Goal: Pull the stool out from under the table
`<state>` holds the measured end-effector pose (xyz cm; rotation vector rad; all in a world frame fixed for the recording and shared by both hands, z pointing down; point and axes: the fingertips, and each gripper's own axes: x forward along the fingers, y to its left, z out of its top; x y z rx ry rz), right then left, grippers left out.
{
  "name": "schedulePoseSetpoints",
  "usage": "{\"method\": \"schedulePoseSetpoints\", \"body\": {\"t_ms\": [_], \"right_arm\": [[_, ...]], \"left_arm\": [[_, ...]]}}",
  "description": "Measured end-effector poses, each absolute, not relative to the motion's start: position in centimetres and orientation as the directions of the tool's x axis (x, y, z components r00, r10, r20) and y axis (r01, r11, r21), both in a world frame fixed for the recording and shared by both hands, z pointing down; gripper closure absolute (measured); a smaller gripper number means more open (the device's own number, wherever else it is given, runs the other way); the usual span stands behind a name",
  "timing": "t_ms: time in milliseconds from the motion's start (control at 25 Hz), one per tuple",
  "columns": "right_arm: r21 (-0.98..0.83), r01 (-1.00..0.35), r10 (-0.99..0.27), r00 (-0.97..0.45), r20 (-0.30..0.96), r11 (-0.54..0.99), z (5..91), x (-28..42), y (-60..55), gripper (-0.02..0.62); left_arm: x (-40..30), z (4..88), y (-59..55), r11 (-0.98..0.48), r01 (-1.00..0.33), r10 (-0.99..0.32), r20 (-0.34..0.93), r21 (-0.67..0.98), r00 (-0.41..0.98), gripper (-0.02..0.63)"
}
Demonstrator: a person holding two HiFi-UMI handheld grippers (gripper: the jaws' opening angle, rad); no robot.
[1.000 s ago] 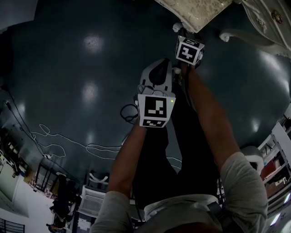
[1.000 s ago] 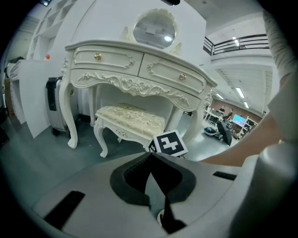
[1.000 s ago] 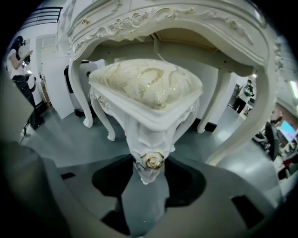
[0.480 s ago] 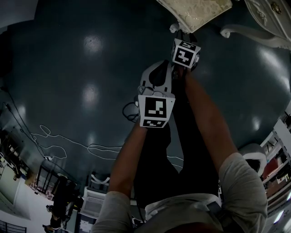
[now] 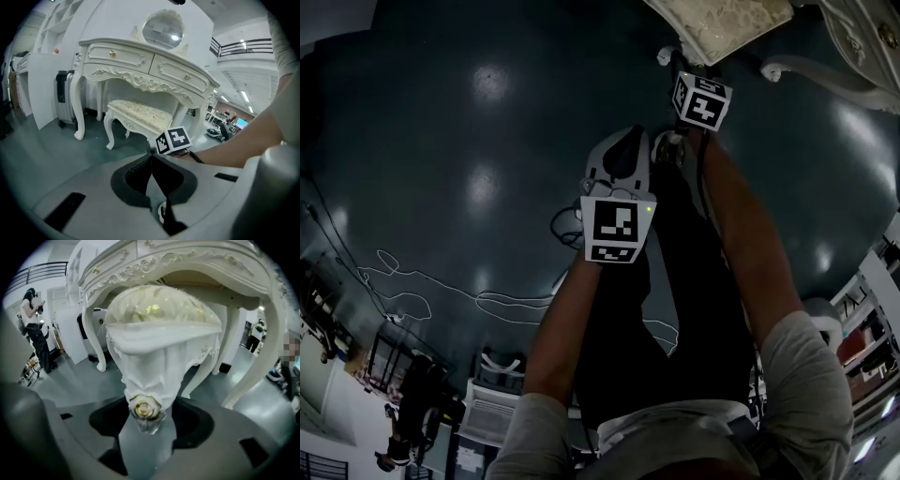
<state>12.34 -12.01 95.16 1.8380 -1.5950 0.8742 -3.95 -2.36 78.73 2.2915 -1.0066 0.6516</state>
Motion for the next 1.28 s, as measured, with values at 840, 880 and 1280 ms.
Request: {"method": "schedulePoseSetpoints", "body": {"t_ms": [840, 880, 1280], "right_arm": [[-0.005, -0.988, -0.596, 0.088, 0.798, -0.153, 95.8, 11.1, -8.2, 0.321], [-0.006, -0.988, -0.596, 0.089, 0.798, -0.155, 95.9, 10.9, -7.7, 0.321], [-0.003, -0.984, -0.604, 0.108, 0.789, -0.180, 96.3, 9.0, -2.5, 0.321]], "left_arm": [[-3.4, 79.5, -0.3, -0.601, -0.742, -0.465, 0.626, 0.296, 0.626, 0.600], [-3.4, 79.5, -0.1, -0.605, -0.739, -0.463, 0.624, 0.296, 0.629, 0.600], [-5.3, 79.7, 4.5, -0.655, -0.697, -0.424, 0.622, 0.292, 0.659, 0.600]]}}
